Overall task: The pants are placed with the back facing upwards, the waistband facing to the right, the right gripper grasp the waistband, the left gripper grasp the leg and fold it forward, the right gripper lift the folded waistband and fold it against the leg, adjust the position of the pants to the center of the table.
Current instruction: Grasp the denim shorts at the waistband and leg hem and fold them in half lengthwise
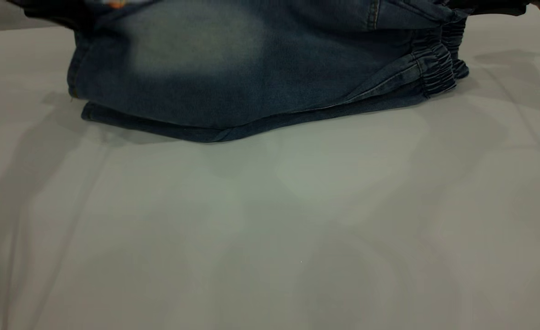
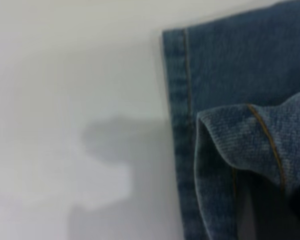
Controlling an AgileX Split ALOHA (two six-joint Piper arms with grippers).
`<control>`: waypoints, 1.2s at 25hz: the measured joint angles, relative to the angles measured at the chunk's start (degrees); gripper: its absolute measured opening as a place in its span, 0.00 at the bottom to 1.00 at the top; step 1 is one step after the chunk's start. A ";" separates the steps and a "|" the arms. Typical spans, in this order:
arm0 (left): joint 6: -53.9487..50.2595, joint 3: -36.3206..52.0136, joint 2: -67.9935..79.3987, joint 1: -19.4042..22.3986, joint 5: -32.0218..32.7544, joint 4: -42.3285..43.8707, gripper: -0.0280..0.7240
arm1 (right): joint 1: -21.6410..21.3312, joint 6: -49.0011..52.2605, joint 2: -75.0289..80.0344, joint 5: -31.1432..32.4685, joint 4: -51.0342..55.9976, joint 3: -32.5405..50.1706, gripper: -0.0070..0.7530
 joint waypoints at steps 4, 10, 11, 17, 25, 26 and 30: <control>0.00 0.00 0.64 0.00 -0.55 0.11 0.15 | 0.00 0.00 0.00 -0.24 0.27 0.00 0.18; 0.00 0.00 0.64 0.05 -1.00 0.18 0.15 | -0.07 0.00 0.00 -0.57 0.39 0.00 0.46; 0.00 0.00 0.64 0.05 -0.99 0.18 0.15 | -0.07 0.00 0.00 -0.57 0.39 0.00 0.52; 0.00 0.00 0.64 0.05 -3.44 0.18 0.15 | -0.07 1.42 0.00 -0.42 -0.22 0.00 0.68; 0.00 0.00 0.64 -0.16 -3.40 0.04 0.30 | -0.07 3.75 0.00 1.37 -0.17 0.00 0.69; 0.00 0.00 0.64 -0.16 -3.46 -0.19 0.36 | -0.07 4.37 0.00 1.72 -0.17 0.00 0.69; 0.00 0.00 0.64 -0.21 -4.07 -0.24 0.56 | -0.07 6.60 0.00 2.24 -1.94 0.00 0.69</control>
